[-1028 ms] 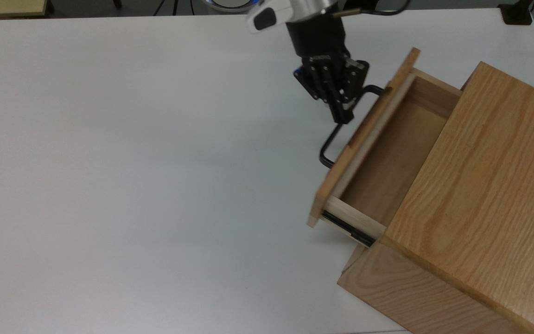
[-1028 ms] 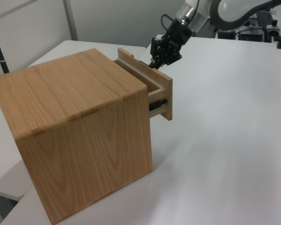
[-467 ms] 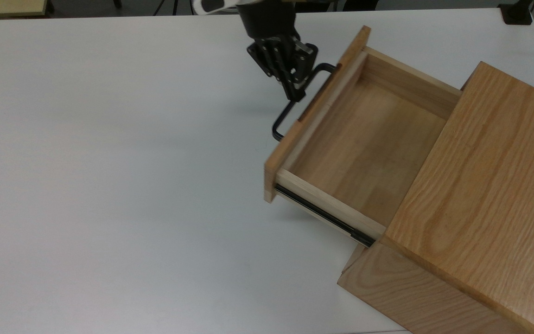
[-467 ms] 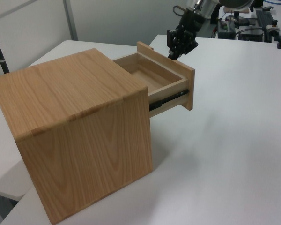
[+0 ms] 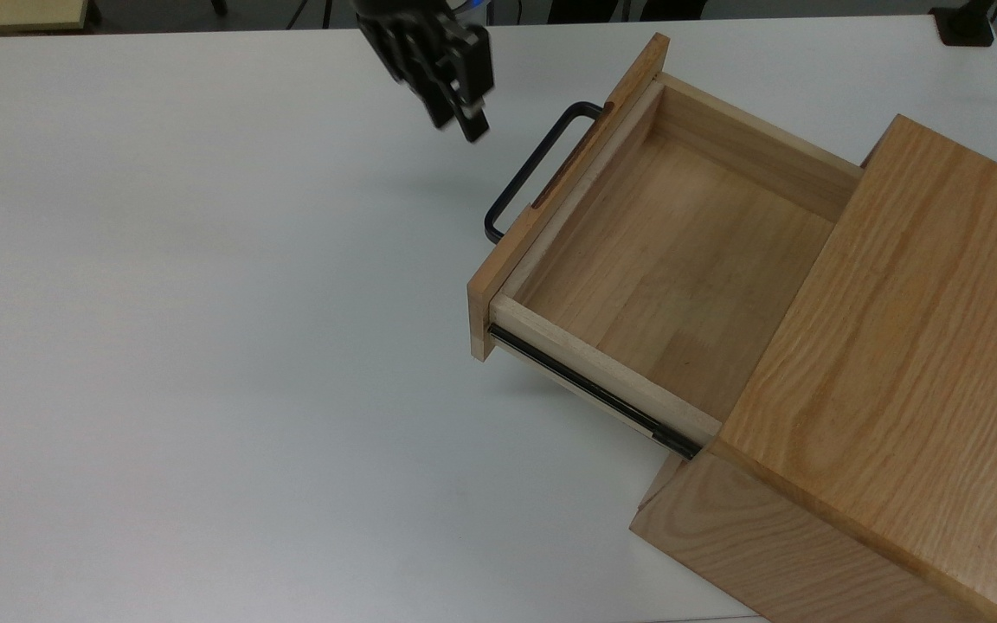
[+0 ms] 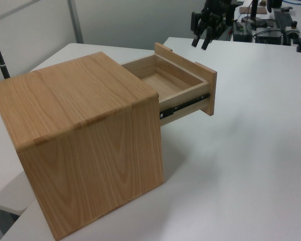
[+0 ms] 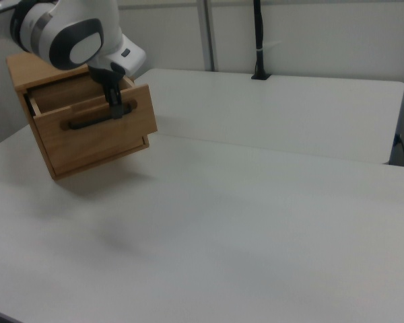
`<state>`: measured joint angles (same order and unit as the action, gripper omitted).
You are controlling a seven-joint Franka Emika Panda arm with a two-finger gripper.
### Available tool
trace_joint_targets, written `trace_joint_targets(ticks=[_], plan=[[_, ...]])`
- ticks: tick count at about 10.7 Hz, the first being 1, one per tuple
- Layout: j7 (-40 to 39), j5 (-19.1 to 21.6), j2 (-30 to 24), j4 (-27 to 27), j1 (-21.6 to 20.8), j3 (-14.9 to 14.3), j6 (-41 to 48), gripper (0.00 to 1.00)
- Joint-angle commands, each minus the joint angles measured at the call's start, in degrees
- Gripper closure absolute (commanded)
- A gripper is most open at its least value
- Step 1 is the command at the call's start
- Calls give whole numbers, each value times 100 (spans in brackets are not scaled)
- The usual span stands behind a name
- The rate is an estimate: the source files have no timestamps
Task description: Open the drawer by sliding it
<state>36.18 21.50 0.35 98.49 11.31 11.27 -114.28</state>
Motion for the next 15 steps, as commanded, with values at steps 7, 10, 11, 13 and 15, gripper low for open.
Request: trace_joint_targets(ticks=[7, 10, 11, 13, 15], plan=[[-1666, -2567, -114, -1025, -294, -565, 2137, 4], [-2822, -2845, -141, -1025, -568, -574, 3294, 0], [-3097, -2949, -158, -1034, -577, -565, 3402, 0], [-3196, -2994, -132, -1034, -586, -556, 3281, 0], [-3451, -2906, -97, -1025, -691, -574, 3035, 0]])
